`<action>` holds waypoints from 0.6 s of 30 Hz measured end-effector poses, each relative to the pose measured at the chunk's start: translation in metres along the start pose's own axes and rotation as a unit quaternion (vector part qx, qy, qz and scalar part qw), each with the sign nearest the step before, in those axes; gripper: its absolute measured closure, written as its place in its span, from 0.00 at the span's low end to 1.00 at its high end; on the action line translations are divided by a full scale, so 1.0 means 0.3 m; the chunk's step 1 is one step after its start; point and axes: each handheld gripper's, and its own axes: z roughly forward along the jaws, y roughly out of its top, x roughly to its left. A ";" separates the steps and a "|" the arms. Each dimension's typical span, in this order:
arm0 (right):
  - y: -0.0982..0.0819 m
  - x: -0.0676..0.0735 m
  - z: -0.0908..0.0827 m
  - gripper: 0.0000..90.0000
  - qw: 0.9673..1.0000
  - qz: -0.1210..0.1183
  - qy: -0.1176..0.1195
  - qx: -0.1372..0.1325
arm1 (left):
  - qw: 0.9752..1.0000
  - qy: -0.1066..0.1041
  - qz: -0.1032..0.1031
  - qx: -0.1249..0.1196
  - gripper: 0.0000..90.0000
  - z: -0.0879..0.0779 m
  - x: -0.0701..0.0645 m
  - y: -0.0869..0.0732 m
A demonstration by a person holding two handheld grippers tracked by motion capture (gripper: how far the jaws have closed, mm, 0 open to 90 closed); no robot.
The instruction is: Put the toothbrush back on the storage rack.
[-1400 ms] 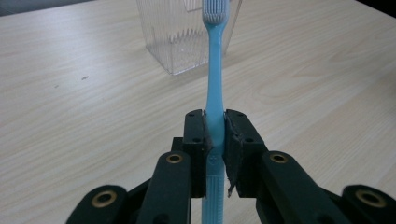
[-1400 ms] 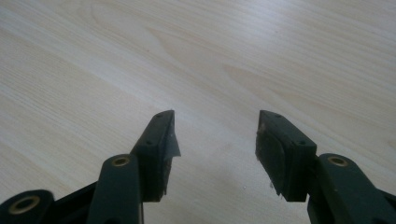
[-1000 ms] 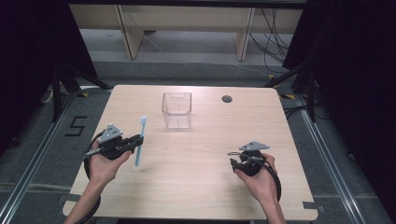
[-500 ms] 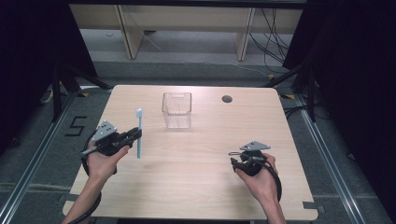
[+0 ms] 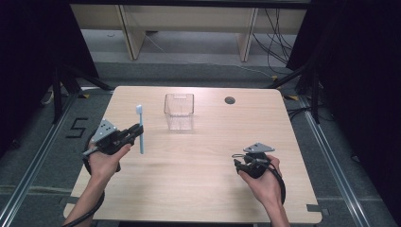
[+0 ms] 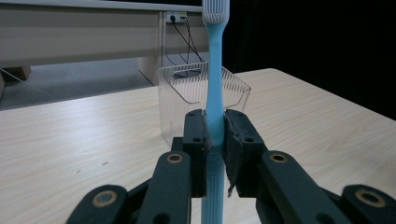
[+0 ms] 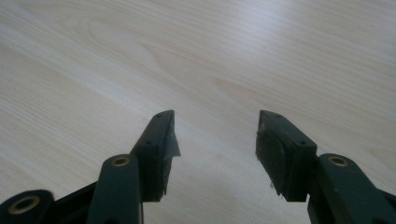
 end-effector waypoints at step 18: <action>0.000 0.000 -0.007 0.53 1.000 0.010 -0.003 -0.005 | 0.999 -0.013 -0.008 -0.049 0.87 0.025 0.012 0.031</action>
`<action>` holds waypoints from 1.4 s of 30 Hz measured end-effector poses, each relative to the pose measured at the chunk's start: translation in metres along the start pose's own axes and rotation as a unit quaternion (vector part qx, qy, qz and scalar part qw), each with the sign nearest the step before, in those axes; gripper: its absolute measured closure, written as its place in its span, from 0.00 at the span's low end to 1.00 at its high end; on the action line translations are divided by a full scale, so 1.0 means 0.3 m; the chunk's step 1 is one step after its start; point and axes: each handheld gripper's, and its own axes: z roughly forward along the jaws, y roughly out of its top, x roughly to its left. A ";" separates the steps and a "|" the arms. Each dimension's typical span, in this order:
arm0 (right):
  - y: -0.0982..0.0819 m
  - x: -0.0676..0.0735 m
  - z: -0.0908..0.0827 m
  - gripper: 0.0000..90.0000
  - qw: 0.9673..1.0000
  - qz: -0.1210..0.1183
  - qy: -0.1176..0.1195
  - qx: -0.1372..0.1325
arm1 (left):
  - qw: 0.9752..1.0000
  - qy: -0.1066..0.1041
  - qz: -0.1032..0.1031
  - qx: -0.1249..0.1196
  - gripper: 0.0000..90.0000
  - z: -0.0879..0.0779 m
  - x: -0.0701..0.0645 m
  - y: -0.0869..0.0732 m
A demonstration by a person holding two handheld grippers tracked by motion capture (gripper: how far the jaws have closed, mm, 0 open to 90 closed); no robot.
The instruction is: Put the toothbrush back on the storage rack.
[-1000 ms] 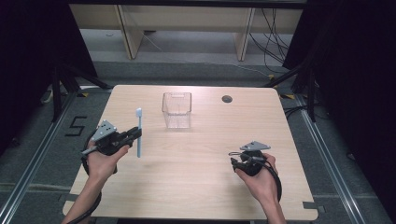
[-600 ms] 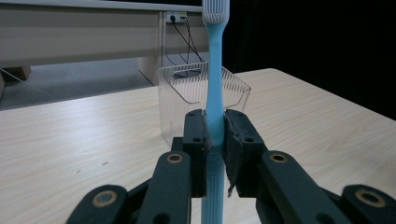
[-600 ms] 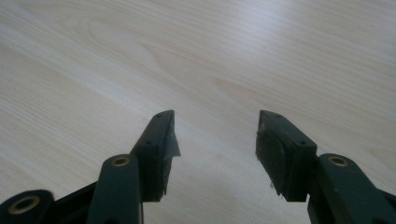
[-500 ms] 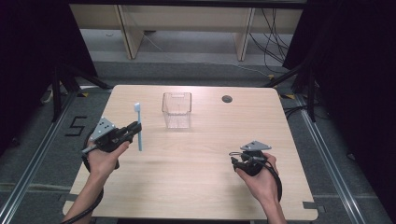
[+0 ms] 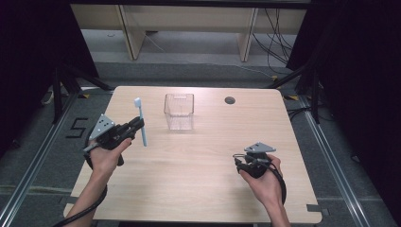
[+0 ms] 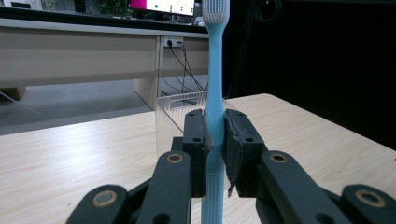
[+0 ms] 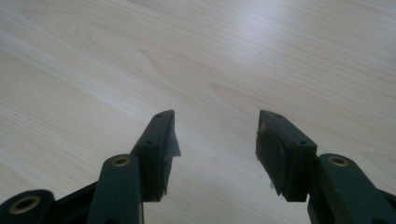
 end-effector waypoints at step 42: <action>-0.005 -0.019 0.011 0.53 0.999 -0.026 -0.003 -0.018 | 0.998 -0.035 0.028 -0.053 0.87 0.096 0.005 0.072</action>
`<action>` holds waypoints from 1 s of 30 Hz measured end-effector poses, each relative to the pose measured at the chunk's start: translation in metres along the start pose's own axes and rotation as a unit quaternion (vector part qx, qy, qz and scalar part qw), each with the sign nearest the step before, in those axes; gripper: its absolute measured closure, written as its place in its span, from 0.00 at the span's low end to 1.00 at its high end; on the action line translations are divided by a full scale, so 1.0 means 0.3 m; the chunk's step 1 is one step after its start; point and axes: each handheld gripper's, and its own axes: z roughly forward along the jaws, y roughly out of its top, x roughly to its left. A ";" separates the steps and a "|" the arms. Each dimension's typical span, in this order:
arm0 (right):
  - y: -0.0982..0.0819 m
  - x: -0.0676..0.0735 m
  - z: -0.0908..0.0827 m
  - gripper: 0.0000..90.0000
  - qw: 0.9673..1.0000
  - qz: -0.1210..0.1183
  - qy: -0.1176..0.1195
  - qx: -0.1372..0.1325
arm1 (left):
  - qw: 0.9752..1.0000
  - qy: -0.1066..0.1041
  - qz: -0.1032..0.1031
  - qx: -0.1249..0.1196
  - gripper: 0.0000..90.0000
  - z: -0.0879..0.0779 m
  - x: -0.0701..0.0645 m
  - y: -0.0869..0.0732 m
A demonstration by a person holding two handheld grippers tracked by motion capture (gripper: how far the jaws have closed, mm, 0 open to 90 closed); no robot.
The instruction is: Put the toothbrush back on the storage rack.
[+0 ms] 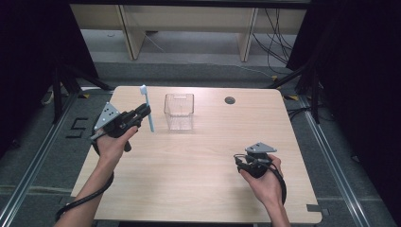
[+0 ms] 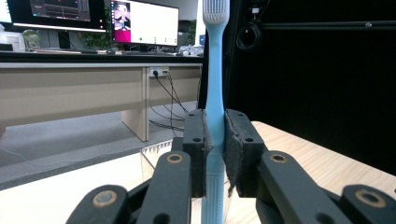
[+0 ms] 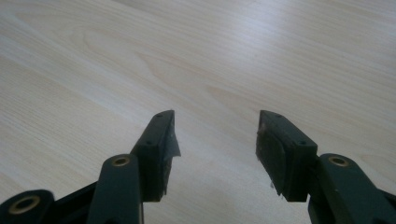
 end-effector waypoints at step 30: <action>-0.016 -0.013 0.017 0.53 0.999 0.034 0.004 -0.017 | 1.000 -0.013 -0.001 -0.023 0.87 0.087 0.017 0.031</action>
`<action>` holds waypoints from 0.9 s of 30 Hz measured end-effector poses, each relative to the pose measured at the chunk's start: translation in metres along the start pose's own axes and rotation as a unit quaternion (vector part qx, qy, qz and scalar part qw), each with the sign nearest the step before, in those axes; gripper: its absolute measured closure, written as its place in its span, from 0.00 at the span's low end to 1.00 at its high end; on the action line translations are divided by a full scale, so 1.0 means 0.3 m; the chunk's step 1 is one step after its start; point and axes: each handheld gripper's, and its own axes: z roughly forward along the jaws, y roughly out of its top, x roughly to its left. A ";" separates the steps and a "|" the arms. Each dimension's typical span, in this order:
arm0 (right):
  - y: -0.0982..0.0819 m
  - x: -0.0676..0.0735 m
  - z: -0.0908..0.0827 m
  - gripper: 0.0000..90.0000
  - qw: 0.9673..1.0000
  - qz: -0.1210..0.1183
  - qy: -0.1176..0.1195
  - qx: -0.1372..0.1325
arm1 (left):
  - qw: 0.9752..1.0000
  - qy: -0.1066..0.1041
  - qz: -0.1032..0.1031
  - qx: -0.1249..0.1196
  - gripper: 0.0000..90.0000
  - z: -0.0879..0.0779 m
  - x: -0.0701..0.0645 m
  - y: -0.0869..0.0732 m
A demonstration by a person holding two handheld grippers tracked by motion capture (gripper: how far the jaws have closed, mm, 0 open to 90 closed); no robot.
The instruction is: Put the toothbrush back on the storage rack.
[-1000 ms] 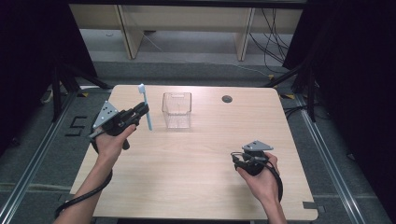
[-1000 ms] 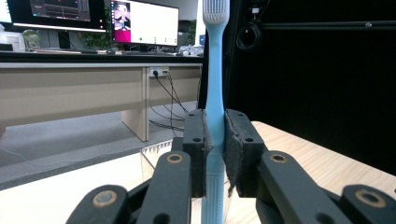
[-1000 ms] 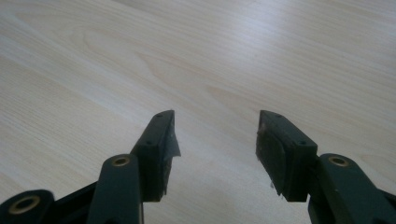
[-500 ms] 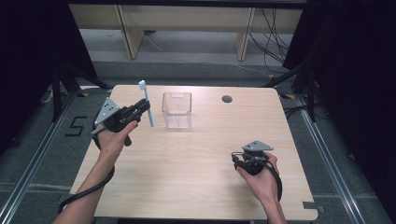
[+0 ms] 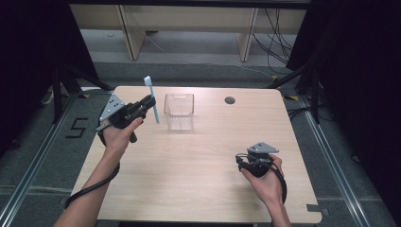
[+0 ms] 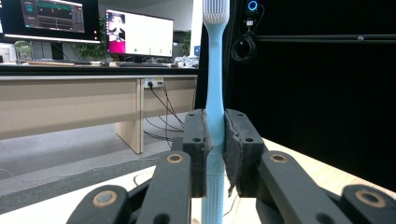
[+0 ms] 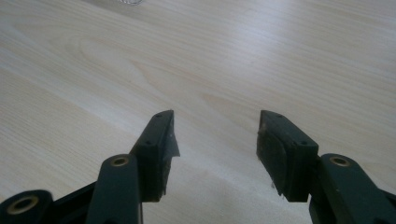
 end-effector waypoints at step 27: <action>0.000 0.009 -0.004 0.52 1.000 0.002 -0.003 0.001 | 1.000 0.007 -0.006 -0.013 0.87 0.095 0.043 0.025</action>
